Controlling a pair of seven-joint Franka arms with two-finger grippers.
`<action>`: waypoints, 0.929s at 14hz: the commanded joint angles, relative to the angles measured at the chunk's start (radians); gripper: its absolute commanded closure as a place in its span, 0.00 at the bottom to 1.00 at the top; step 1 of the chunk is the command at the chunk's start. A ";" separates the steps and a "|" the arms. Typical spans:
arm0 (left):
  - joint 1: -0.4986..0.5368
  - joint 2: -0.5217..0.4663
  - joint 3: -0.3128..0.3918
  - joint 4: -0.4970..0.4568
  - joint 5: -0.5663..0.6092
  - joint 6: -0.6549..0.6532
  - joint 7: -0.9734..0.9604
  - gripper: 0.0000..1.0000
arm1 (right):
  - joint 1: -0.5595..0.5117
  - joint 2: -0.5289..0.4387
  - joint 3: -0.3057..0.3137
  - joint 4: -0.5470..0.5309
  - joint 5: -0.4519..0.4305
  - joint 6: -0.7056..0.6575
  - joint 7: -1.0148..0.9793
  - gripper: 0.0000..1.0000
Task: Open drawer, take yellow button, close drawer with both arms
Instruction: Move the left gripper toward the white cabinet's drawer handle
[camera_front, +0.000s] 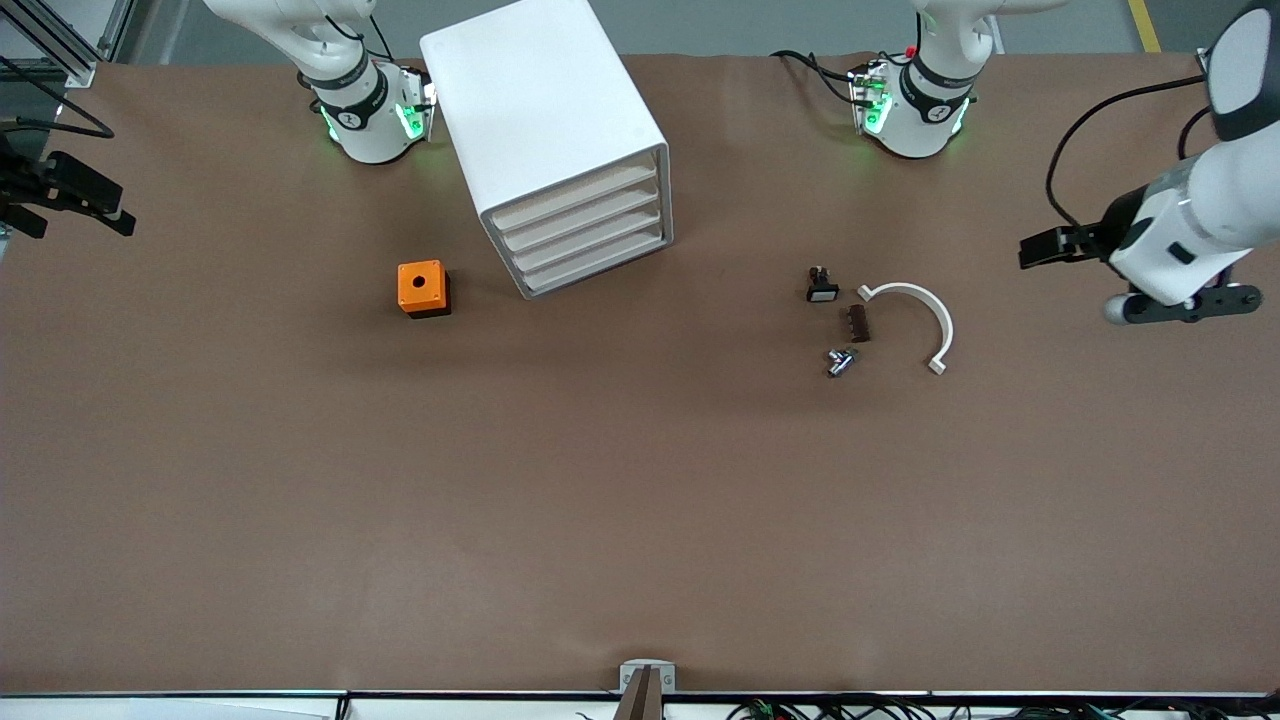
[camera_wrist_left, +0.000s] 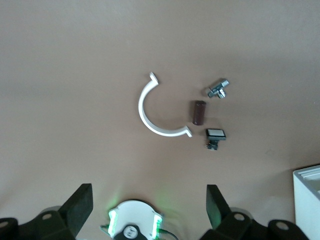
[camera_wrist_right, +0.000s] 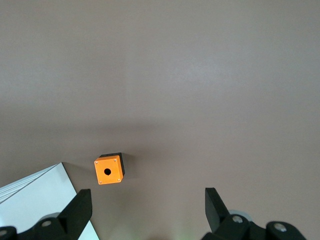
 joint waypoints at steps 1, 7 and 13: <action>-0.079 0.066 -0.032 0.048 -0.008 -0.041 -0.246 0.00 | -0.004 -0.020 0.002 -0.014 -0.001 0.007 -0.007 0.00; -0.199 0.291 -0.034 0.185 -0.310 -0.060 -0.791 0.00 | -0.003 -0.021 0.002 -0.014 -0.001 0.005 -0.007 0.00; -0.317 0.470 -0.033 0.287 -0.471 -0.106 -1.299 0.00 | -0.004 -0.017 0.002 -0.011 -0.001 0.002 -0.007 0.00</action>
